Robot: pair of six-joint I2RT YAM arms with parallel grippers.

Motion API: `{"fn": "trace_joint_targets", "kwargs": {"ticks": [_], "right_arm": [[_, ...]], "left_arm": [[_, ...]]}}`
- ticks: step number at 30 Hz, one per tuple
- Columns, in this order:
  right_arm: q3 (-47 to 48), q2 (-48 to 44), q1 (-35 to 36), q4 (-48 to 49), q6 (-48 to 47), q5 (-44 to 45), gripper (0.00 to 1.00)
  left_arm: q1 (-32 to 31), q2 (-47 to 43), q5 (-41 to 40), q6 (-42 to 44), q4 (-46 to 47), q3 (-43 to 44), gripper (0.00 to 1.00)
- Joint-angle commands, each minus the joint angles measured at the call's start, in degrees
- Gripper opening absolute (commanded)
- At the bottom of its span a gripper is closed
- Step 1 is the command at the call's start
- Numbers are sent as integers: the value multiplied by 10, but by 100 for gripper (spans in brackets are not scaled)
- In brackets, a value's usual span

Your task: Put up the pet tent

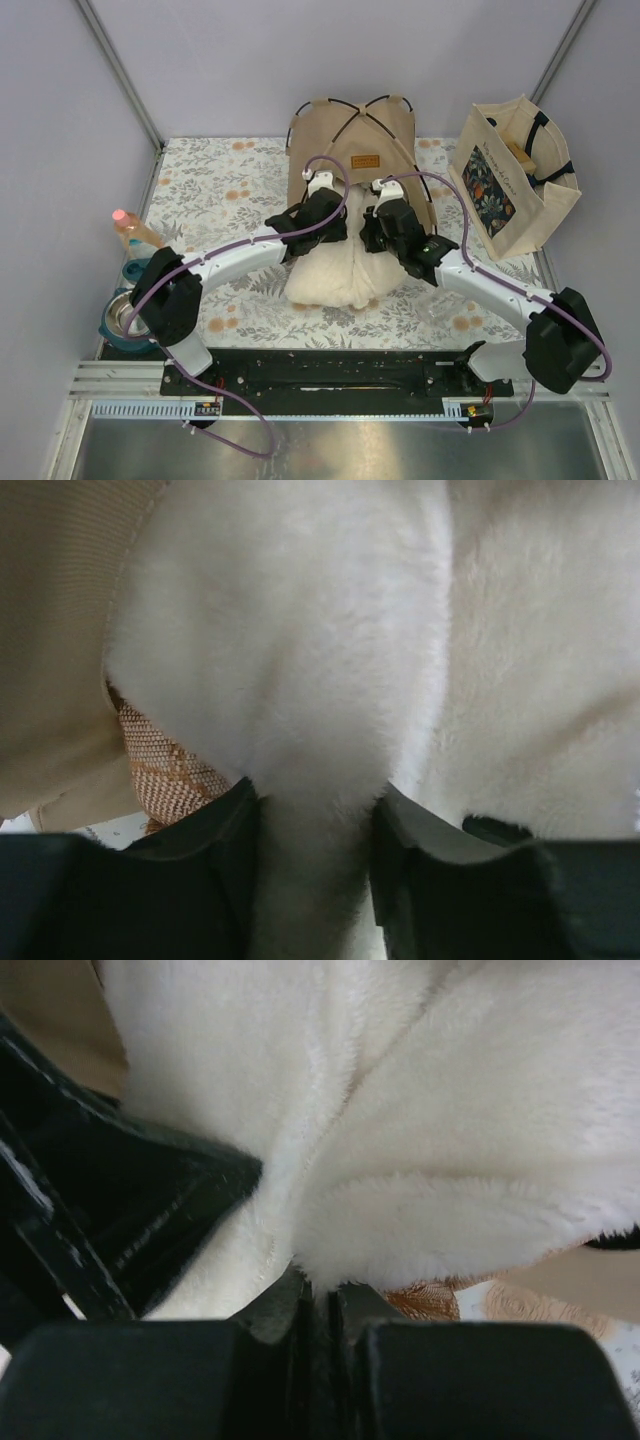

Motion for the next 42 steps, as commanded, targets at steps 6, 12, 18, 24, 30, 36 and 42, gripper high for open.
{"fn": "trace_joint_targets", "kwargs": {"ticks": [6, 12, 18, 24, 30, 36, 42], "right_arm": [[87, 70, 10, 52, -22, 84, 15], [78, 49, 9, 7, 11, 116, 51], [70, -36, 3, -66, 20, 150, 90], [42, -128, 0, -105, 21, 117, 100], [-1, -204, 0, -117, -6, -21, 100], [-47, -168, 34, -56, -23, -132, 98], [-60, -66, 80, 24, -24, -63, 99]], "left_arm": [[-3, -6, 48, 8, 29, 1, 69], [-4, -56, 49, 19, 24, -10, 93], [-4, -110, 49, 18, 9, -30, 99], [-4, -162, 38, 18, -5, -54, 99], [0, -224, 2, 37, -29, -79, 99], [20, -306, -38, 93, -13, -124, 99], [59, -363, -38, 154, 69, -209, 99]]}}
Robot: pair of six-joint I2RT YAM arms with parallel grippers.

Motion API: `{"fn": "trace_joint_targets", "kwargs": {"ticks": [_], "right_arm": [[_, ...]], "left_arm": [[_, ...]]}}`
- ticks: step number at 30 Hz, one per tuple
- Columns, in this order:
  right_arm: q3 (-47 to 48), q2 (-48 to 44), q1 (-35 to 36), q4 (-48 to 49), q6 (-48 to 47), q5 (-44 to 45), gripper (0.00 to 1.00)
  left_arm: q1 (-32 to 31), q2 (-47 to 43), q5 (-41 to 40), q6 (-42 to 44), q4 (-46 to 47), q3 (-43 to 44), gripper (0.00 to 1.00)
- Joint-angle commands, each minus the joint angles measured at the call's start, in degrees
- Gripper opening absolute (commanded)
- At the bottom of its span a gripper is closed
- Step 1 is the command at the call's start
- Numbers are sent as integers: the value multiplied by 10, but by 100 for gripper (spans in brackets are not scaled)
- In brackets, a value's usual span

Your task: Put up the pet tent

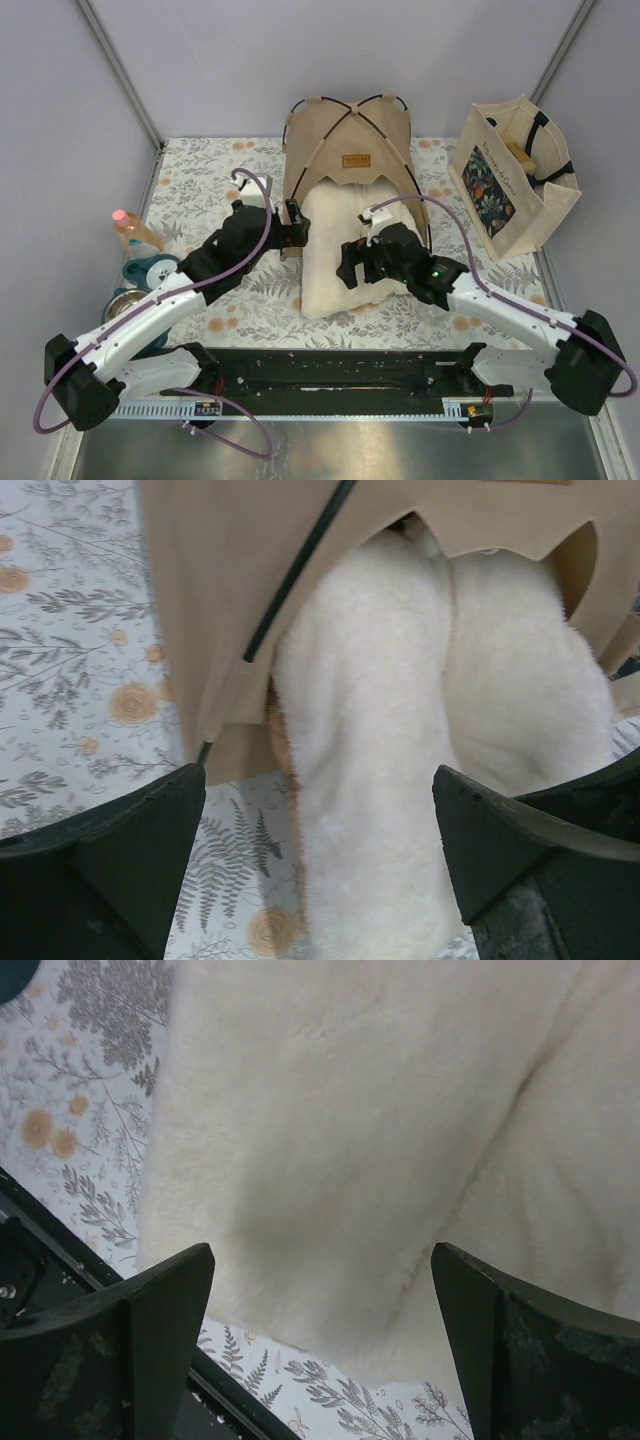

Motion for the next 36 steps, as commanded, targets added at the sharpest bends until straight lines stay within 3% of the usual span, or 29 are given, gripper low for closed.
{"fn": "trace_joint_targets", "kwargs": {"ticks": [1, 5, 7, 9, 10, 12, 13, 15, 16, 19, 25, 29, 31, 34, 36], "right_arm": [[-3, 69, 22, 88, -13, 34, 99], [8, 141, 24, 113, -19, 97, 99], [12, 173, 23, 146, -17, 125, 87], [17, 198, 24, 157, -15, 152, 60], [20, 209, 23, 159, -16, 160, 42], [28, 217, 24, 156, -13, 178, 13], [30, 213, 23, 154, -11, 184, 1], [34, 195, 23, 153, -10, 192, 0], [38, 184, 23, 152, -11, 194, 0], [69, 154, 23, 129, -13, 211, 0], [142, 134, 20, 56, -12, 229, 0], [155, 123, 4, 31, 8, 225, 0], [155, 118, -5, 23, 10, 223, 0], [157, 116, -20, 23, 11, 211, 0], [159, 119, -28, 27, 13, 203, 0]], "left_arm": [[33, -27, -2, 64, 93, -63, 99], [66, -7, 48, 73, 175, -105, 99], [81, 13, 68, 81, 224, -120, 99], [95, 36, 77, 86, 258, -126, 98], [106, 49, 88, 90, 276, -125, 93], [122, 72, 114, 95, 302, -121, 68], [128, 82, 126, 100, 308, -116, 61], [133, 104, 128, 115, 307, -103, 49], [135, 115, 129, 122, 305, -94, 49], [136, 145, 129, 149, 304, -74, 49], [137, 178, 77, 188, 299, -38, 60], [141, 194, 74, 223, 310, -20, 57], [145, 206, 84, 238, 306, -7, 46], [153, 224, 130, 250, 306, 0, 14], [154, 227, 157, 254, 303, -1, 1]]}}
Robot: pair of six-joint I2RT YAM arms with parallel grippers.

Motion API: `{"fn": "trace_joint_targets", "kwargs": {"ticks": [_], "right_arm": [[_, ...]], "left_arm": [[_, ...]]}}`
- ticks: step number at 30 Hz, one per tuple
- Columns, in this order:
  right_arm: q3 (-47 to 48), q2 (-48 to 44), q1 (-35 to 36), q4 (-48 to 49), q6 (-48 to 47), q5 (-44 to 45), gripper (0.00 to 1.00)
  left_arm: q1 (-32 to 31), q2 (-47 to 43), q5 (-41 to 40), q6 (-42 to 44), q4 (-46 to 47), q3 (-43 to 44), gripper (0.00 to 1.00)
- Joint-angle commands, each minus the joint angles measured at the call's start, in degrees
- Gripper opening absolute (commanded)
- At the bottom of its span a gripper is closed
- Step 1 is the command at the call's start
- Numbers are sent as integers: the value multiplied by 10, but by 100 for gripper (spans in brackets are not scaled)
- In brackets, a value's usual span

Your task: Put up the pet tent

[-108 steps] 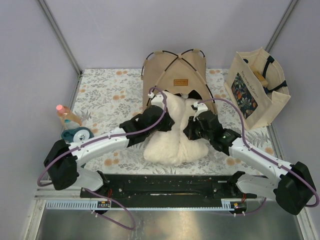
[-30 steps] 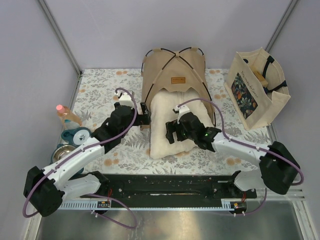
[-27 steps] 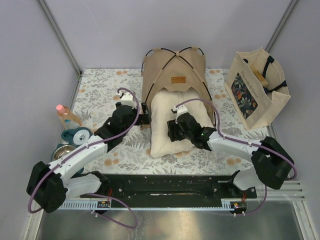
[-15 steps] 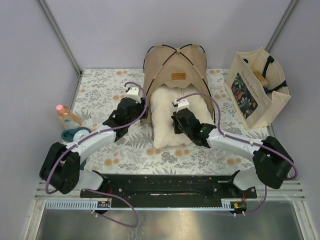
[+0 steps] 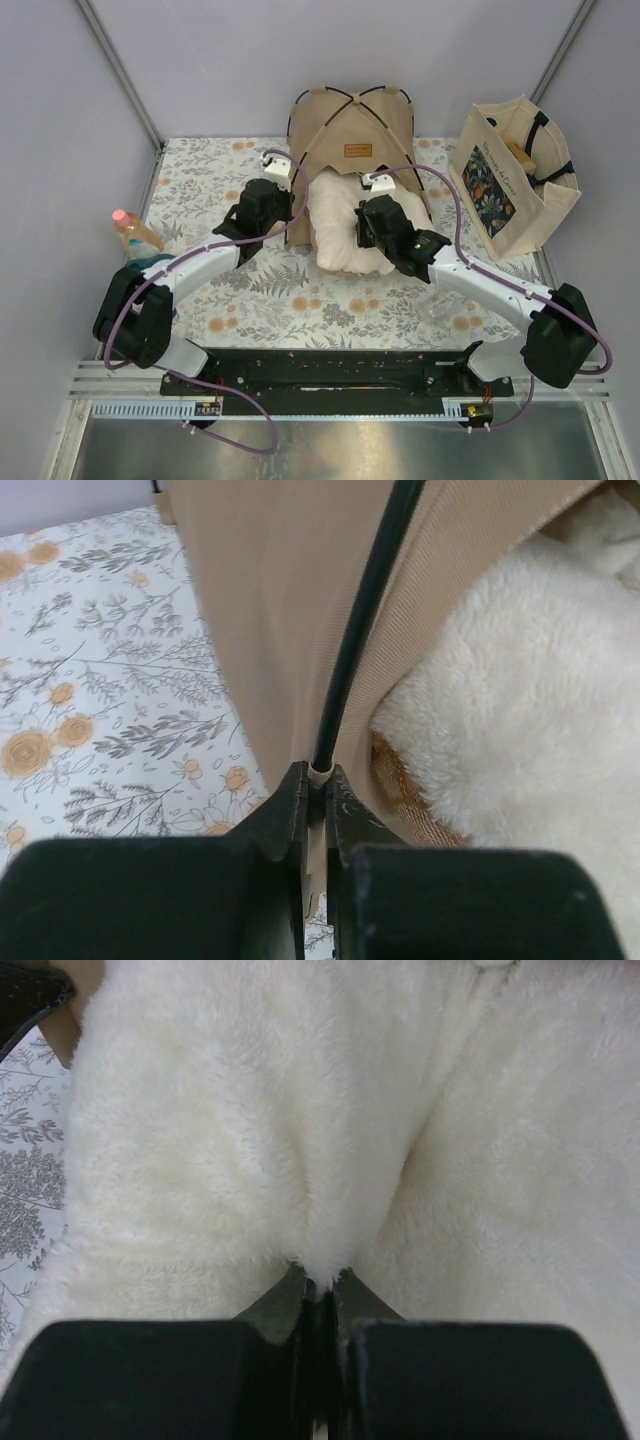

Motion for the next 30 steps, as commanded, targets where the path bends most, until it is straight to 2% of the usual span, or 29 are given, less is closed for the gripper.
{"fn": "trace_joint_targets", "kwargs": {"ticks": [1, 8, 17, 19, 24, 28, 30], "right_arm": [[32, -19, -20, 21, 10, 3, 0], [48, -39, -23, 14, 31, -48, 0], [37, -120, -23, -21, 70, -66, 0], [15, -135, -22, 13, 54, -72, 0], [-87, -123, -23, 219, -61, -156, 0], [-92, -37, -24, 264, -99, -189, 0], [-98, 2, -24, 283, -87, -199, 0]], "left_arm": [[7, 14, 59, 30, 20, 19, 0], [0, -41, 146, 14, -28, -5, 0], [-77, -164, 98, -42, -153, -50, 0], [-94, -188, 97, -62, -170, -63, 0], [-129, -247, 108, -93, -176, -103, 0], [-131, -276, 98, -99, -191, -119, 0], [-131, -287, 96, -102, -195, -122, 0]]}}
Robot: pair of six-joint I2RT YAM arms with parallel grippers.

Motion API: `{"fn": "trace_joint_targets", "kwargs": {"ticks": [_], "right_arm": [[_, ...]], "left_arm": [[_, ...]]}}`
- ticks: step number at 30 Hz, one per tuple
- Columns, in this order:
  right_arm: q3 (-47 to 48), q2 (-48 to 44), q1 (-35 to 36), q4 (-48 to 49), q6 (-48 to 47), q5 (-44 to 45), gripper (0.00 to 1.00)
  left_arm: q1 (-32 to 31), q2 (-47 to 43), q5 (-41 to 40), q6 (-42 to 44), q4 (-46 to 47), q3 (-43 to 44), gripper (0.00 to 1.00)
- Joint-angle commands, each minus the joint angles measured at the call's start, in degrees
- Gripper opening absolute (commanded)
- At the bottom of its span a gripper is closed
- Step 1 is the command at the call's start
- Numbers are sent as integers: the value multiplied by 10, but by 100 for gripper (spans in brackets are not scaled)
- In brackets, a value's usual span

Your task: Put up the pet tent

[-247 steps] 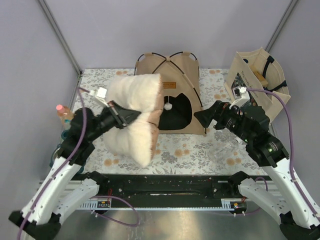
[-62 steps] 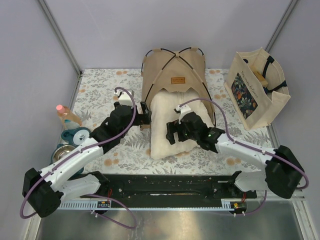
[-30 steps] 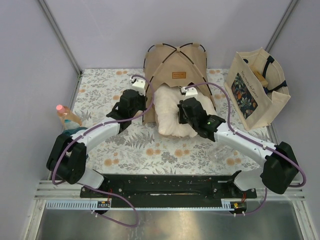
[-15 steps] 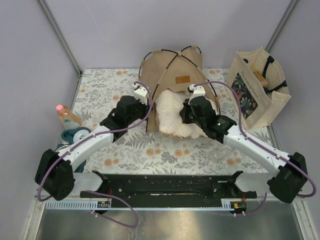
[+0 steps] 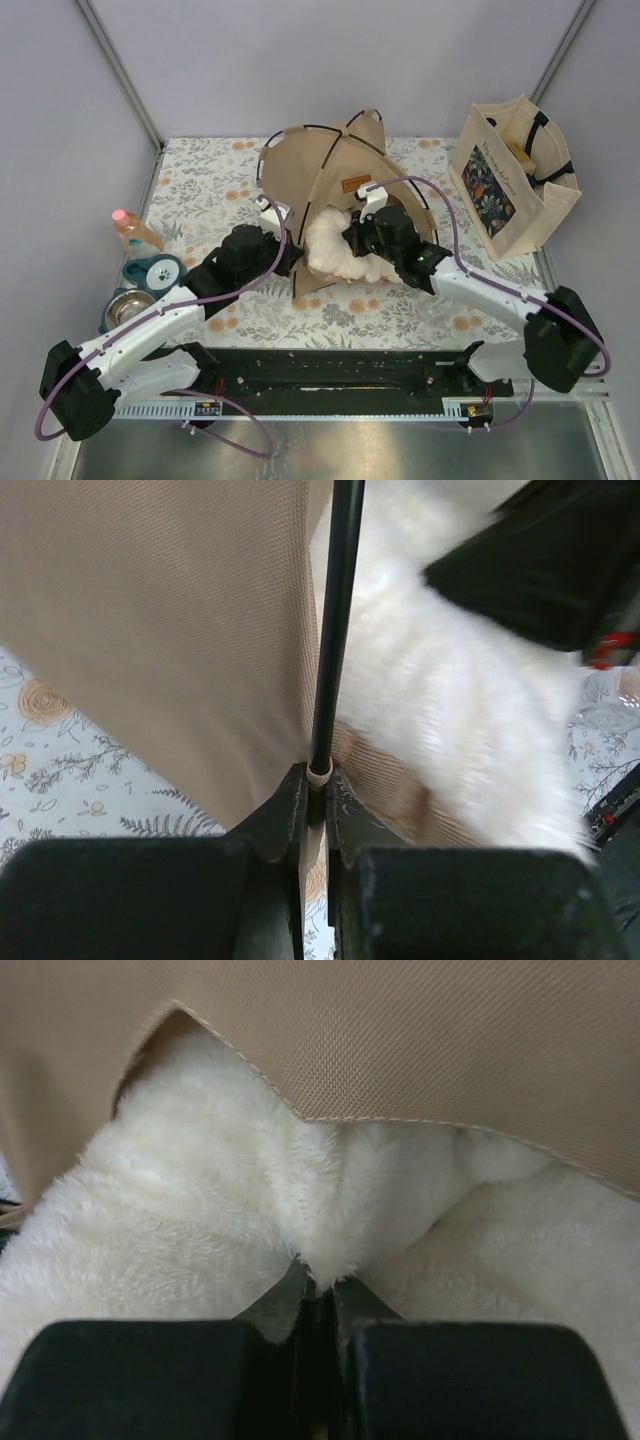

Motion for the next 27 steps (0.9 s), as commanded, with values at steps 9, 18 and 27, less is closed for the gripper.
{"fn": "trace_joint_targets", "kwargs": {"ticks": [9, 18, 27], "right_arm": [[19, -34, -3, 7, 40, 3, 61], [3, -205, -2, -216, 111, 186, 96], [-43, -127, -24, -255, 229, 264, 99]], "left_arm": [[-7, -28, -15, -43, -14, -2, 0], [-7, -24, -24, -52, -11, -3, 0], [-7, -26, -42, -59, -15, -12, 0]]}}
